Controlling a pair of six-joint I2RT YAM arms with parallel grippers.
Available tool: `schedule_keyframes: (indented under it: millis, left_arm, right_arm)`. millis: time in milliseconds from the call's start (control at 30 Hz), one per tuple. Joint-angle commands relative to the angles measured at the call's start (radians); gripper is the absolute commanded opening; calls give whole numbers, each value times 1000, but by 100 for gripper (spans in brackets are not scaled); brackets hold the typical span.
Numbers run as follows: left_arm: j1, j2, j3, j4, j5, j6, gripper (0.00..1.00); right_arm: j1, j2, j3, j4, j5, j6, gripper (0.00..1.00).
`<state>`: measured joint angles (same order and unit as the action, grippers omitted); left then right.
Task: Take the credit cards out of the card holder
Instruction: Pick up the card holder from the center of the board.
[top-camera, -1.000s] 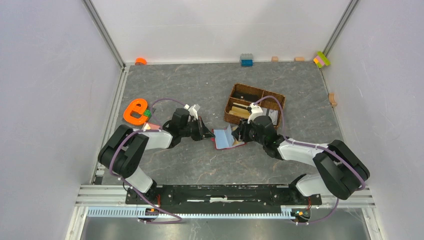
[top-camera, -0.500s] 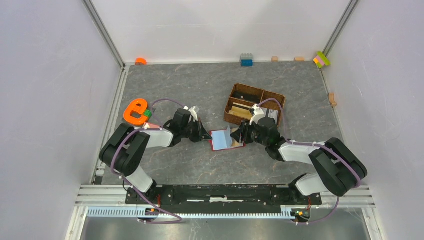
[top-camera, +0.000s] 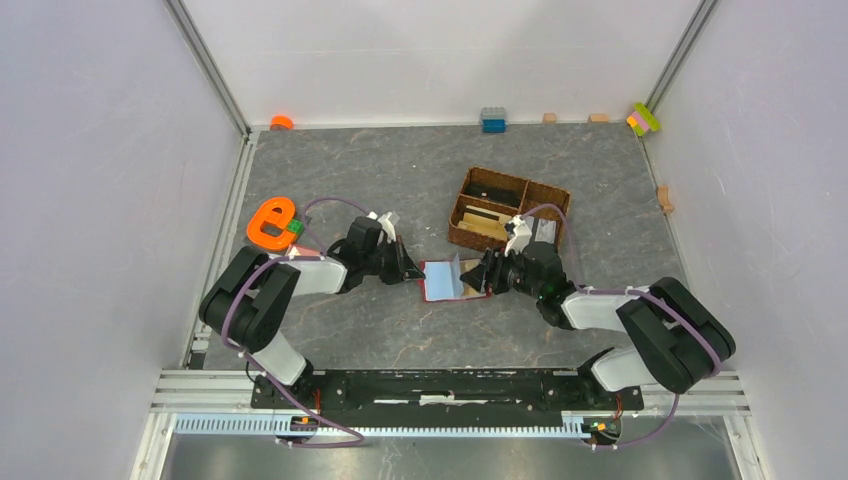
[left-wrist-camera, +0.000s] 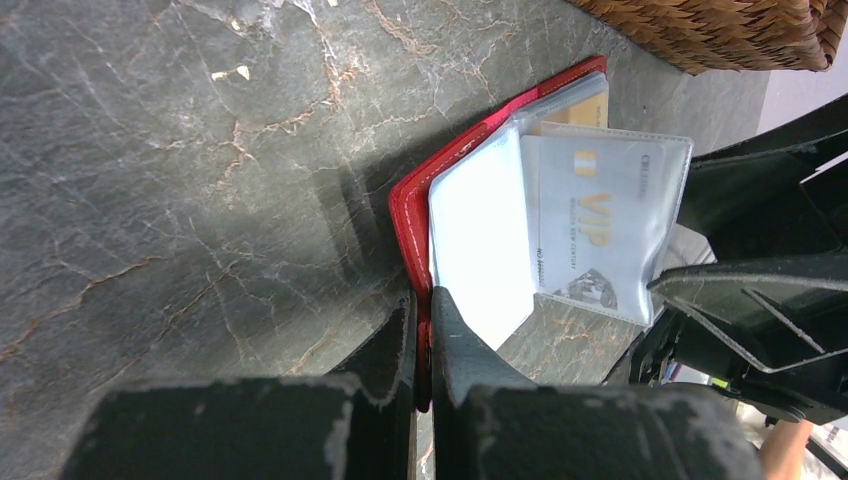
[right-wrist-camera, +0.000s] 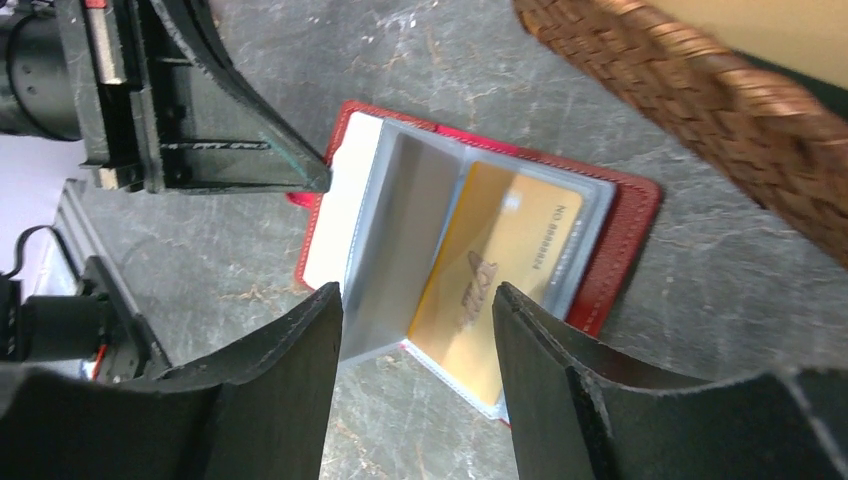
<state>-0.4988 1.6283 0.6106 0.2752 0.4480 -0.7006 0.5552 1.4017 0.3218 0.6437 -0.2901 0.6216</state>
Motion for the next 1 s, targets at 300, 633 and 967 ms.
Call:
schedule_keyframes:
  millis: [300, 633, 967]
  left_arm:
    - [4, 8, 29, 12, 10, 28, 4]
    - [5, 7, 28, 10, 14, 27, 5]
    - [4, 4, 28, 10, 14, 27, 5]
  right_arm:
    - [-31, 20, -68, 208, -117, 105, 67]
    - [-41, 81, -101, 402, -219, 183, 83]
    - [-42, 131, -26, 212, -176, 112, 50]
